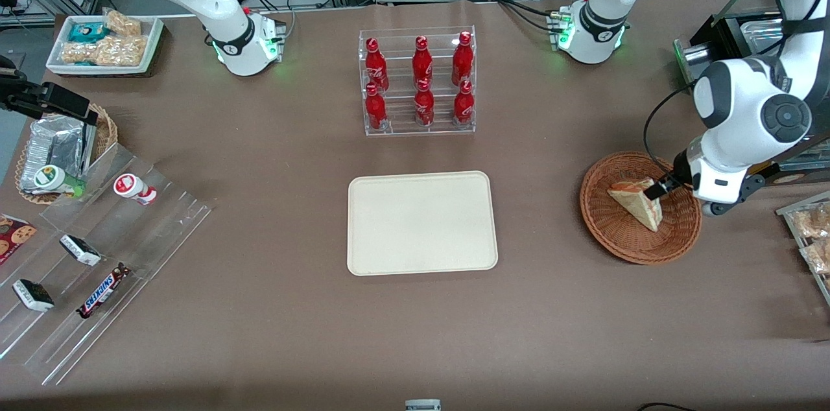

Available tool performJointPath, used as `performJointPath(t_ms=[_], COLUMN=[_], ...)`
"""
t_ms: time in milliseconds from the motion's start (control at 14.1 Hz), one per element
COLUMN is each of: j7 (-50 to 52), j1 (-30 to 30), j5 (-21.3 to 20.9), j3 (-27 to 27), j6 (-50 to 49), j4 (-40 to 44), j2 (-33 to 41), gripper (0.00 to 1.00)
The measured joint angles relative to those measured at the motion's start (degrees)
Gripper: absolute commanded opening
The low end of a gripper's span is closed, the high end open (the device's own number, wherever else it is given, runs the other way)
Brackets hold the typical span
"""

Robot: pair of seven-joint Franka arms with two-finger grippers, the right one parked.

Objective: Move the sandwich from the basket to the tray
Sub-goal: 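Move the left gripper over the sandwich in the wicker basket, then lower the left gripper and close it on the sandwich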

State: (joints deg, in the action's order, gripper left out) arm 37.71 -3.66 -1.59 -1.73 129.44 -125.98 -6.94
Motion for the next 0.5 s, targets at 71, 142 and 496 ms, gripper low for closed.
performJointPath(t_ms=[71,142,496], j7=[4.01,6.53,9.2], j1=[0.16,0.29,0.32], j5=[0.0,0.0,0.01], j3=[-0.13,-0.21,-0.26], j6=[1.59,2.59,3.19], j4=[-0.06,-0.13,-0.6], j2=[-1.0,-2.02,-6.04], gripper=[1.0,1.0,0.34])
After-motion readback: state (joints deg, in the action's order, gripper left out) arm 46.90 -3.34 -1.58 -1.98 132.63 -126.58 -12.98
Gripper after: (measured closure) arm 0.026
